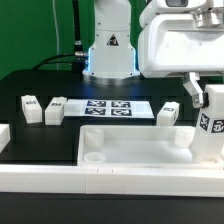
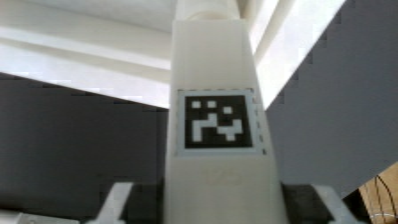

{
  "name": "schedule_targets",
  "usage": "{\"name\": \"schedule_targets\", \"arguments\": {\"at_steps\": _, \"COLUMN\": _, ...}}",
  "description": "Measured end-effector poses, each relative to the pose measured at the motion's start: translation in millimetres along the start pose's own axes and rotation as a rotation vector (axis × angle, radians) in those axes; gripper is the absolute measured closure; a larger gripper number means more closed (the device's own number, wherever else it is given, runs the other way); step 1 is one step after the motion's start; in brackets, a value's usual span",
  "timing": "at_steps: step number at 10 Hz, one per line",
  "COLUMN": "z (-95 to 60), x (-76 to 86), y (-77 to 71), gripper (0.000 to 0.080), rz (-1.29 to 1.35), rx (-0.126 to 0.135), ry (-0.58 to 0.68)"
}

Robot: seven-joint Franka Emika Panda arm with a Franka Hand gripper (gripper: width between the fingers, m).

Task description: Assemble desk

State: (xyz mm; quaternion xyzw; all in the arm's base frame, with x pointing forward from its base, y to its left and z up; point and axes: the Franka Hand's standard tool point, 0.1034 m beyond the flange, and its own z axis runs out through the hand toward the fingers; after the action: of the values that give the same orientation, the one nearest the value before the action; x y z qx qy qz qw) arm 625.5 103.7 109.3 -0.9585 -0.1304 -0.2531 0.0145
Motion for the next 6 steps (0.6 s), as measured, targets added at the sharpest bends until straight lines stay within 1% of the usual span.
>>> {"name": "schedule_targets", "arguments": {"at_steps": 1, "z": 0.1, "x": -0.2, "y": -0.1, "gripper": 0.0509, "rz": 0.0, "rx": 0.0, "ry": -0.001}}
{"name": "schedule_targets", "arguments": {"at_steps": 2, "z": 0.1, "x": -0.2, "y": 0.0, "gripper": 0.04, "rz": 0.0, "rx": 0.0, "ry": -0.001}}
{"name": "schedule_targets", "arguments": {"at_steps": 3, "z": 0.1, "x": -0.2, "y": 0.0, "gripper": 0.0263, "rz": 0.0, "rx": 0.0, "ry": -0.001}}
{"name": "schedule_targets", "arguments": {"at_steps": 4, "z": 0.1, "x": -0.2, "y": 0.0, "gripper": 0.0186, "rz": 0.0, "rx": 0.0, "ry": -0.001}}
{"name": "schedule_targets", "arguments": {"at_steps": 5, "z": -0.1, "x": -0.1, "y": 0.3, "gripper": 0.0186, "rz": 0.0, "rx": 0.0, "ry": -0.001}}
{"name": "schedule_targets", "arguments": {"at_steps": 6, "z": -5.0, "x": 2.3, "y": 3.9, "gripper": 0.0157, "rz": -0.004, "rx": -0.001, "ry": -0.009}}
